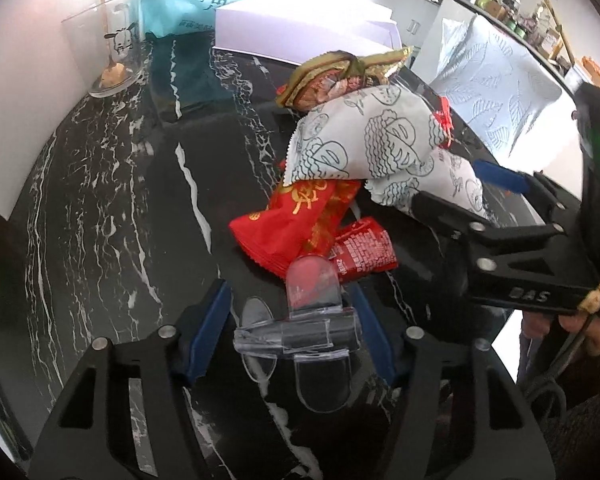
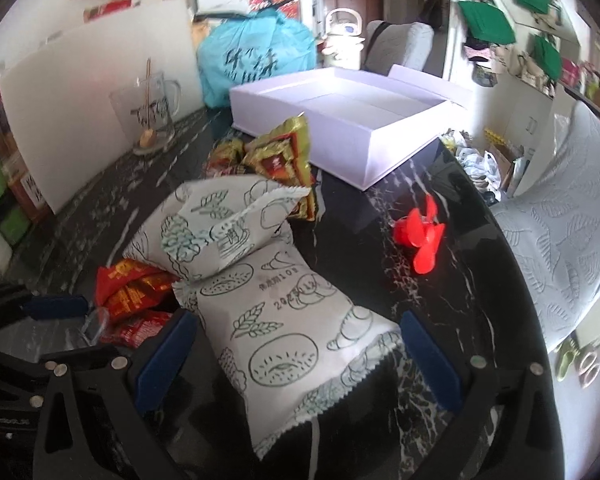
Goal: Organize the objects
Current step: 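Close the right gripper on the white printed pouch while the left gripper grasps the clear plastic clip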
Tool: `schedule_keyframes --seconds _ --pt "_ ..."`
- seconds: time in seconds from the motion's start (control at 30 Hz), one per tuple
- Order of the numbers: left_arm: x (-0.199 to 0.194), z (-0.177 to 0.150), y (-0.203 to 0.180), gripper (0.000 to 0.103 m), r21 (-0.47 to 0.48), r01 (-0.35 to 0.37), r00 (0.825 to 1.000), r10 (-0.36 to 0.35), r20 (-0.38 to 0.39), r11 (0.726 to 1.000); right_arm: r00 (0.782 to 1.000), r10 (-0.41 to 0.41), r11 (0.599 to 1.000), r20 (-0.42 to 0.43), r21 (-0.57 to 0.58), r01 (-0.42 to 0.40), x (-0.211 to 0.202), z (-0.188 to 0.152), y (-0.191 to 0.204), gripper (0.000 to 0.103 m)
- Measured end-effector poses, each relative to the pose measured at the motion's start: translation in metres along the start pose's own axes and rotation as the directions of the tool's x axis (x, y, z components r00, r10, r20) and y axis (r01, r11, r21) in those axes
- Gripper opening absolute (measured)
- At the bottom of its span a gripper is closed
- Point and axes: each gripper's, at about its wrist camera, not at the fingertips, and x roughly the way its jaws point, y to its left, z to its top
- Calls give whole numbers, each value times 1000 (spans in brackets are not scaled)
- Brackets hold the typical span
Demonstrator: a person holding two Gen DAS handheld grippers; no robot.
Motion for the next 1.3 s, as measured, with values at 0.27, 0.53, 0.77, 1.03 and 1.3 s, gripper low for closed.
schedule_keyframes --seconds 0.27,0.53,0.77,1.03,1.3 --pt "-1 0 0 63 19 -16 1000 17 -24 1000 1000 -2 997 3 -76 2 6 1 2 103" --pt "-4 -4 7 64 7 -28 996 28 -81 1000 997 75 993 -26 -94 -77 -7 -12 3 78" --pt "-11 -12 10 65 -35 -24 994 20 -110 999 992 119 987 -51 -101 -124 -20 -23 6 76" --pt "-7 -17 5 82 -3 -76 992 75 -100 997 992 118 984 -44 -128 -122 -19 -26 8 84" --pt "-9 -25 3 72 39 -124 991 126 -45 991 992 106 985 -74 -130 -115 -9 -29 8 87"
